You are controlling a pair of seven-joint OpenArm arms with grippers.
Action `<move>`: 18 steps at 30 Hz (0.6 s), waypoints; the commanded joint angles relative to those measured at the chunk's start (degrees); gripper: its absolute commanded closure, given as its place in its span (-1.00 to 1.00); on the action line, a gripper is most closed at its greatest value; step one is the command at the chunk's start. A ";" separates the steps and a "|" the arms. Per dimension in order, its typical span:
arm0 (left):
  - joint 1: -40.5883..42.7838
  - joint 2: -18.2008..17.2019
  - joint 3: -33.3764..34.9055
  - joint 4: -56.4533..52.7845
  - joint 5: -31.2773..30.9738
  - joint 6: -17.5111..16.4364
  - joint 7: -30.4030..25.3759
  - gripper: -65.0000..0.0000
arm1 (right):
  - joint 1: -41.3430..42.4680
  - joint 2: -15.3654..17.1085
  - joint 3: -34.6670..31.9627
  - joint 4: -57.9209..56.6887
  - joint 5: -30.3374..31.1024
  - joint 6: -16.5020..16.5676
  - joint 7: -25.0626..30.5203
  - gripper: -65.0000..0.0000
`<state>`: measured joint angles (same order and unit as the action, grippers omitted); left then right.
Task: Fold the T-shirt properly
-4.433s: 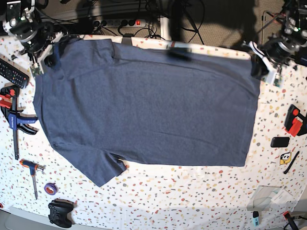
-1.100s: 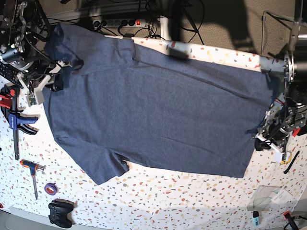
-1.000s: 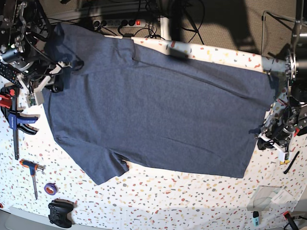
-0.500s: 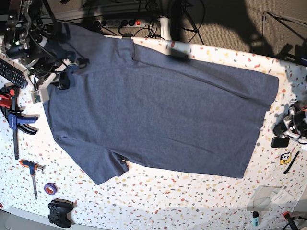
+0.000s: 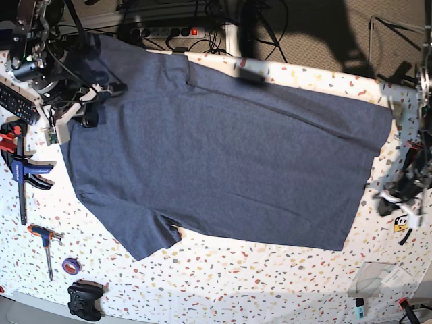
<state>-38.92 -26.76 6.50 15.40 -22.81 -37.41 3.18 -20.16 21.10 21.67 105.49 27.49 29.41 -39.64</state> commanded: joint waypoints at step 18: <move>11.15 0.68 -0.13 25.68 6.29 25.92 3.56 1.00 | 0.31 0.63 0.37 1.01 -0.70 0.68 1.68 1.00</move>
<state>-25.61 -25.08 6.66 40.36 -16.14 -10.85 8.88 -20.23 20.84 21.67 105.49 26.02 29.43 -39.24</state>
